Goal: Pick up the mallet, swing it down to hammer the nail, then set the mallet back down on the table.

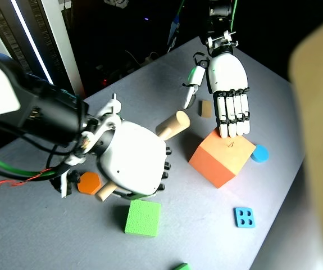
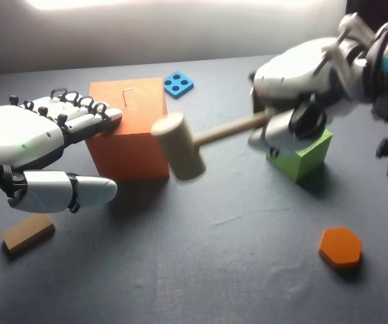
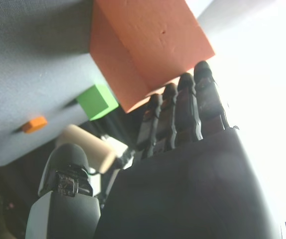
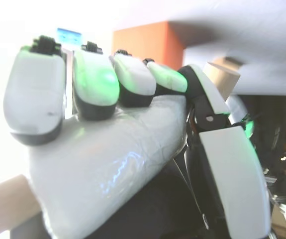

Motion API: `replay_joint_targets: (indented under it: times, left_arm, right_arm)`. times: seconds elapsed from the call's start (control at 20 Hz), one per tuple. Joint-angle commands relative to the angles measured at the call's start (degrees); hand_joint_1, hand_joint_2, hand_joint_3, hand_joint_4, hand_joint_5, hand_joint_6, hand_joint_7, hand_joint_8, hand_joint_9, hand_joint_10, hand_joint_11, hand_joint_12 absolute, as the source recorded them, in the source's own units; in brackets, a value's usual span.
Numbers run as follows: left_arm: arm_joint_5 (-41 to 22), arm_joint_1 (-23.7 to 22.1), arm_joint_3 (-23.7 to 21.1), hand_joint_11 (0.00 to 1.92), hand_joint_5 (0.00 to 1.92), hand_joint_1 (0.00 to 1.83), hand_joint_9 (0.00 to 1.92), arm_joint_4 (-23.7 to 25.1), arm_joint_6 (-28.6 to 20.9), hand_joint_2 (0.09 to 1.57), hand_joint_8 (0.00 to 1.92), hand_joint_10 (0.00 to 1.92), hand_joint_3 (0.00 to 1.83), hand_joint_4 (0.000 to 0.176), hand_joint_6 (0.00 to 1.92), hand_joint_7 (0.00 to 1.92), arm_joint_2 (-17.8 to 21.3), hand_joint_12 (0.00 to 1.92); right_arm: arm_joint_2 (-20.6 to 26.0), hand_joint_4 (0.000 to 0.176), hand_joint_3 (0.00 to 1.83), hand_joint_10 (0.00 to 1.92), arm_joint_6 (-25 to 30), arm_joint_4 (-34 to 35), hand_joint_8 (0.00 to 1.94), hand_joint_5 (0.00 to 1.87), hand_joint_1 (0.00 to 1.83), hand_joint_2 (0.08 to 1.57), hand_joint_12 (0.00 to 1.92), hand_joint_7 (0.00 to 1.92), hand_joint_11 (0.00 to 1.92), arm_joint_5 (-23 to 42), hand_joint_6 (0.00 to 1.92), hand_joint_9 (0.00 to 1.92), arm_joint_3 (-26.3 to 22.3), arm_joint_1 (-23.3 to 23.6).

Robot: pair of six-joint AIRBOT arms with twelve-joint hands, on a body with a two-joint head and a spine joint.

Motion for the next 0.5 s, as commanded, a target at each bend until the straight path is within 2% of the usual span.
replay_joint_targets:
  times: [0.0,0.05,0.1,0.3,0.4,0.45]
  left_arm:
    - [-4.4,-0.2,0.3,0.03,0.06,0.0,0.07,-0.3,-0.1,1.21,0.01,0.01,0.0,0.0,0.01,0.09,-0.1,0.06]
    - [-4.4,-0.2,0.3,0.03,0.06,0.0,0.07,-0.3,-0.1,1.21,0.01,0.01,0.0,0.0,0.01,0.09,-0.1,0.06]
    - [-4.4,-0.2,0.3,0.01,0.07,0.0,0.08,-0.3,-0.1,1.21,0.0,0.0,0.0,0.0,0.0,0.1,-0.1,0.14]
    - [-4.4,-0.2,0.4,0.0,0.09,0.0,0.09,-0.3,-0.1,1.21,0.0,0.0,0.0,0.0,0.0,0.12,-0.1,0.17]
    - [-4.4,-0.3,0.5,0.0,0.08,0.0,0.09,-0.3,-0.1,1.21,0.0,0.0,0.0,0.0,0.0,0.12,-0.1,0.16]
    - [-4.4,-0.3,0.5,0.0,0.08,0.0,0.09,-0.3,-0.1,1.21,0.0,0.0,0.0,0.0,0.0,0.12,-0.1,0.16]
  right_arm:
    - [0.4,0.0,0.07,1.92,5.1,-7.7,1.94,1.16,0.29,1.57,1.92,1.56,1.74,3.3,1.92,1.68,-0.2,1.3]
    - [0.4,0.0,0.07,1.92,11.8,-15.6,1.94,1.16,0.29,1.57,1.92,1.56,1.74,1.9,1.92,1.68,-0.2,1.6]
    - [0.4,0.0,0.04,1.92,20.8,-25.0,1.94,1.16,0.31,1.57,1.92,1.55,1.72,0.3,1.92,1.66,-0.2,1.6]
    - [-0.4,0.0,0.02,1.92,46.3,-51.1,1.94,1.17,0.31,1.57,1.92,1.57,1.72,-7.7,1.92,1.68,-0.9,0.1]
    - [-1.4,0.0,0.03,1.92,53.7,-59.7,1.94,1.17,0.32,1.57,1.92,1.57,1.72,-11.0,1.92,1.68,-0.9,-0.8]
    - [-2.0,0.0,0.03,1.92,55.2,-62.5,1.94,1.17,0.32,1.57,1.92,1.57,1.72,-12.0,1.92,1.68,-0.8,-1.1]
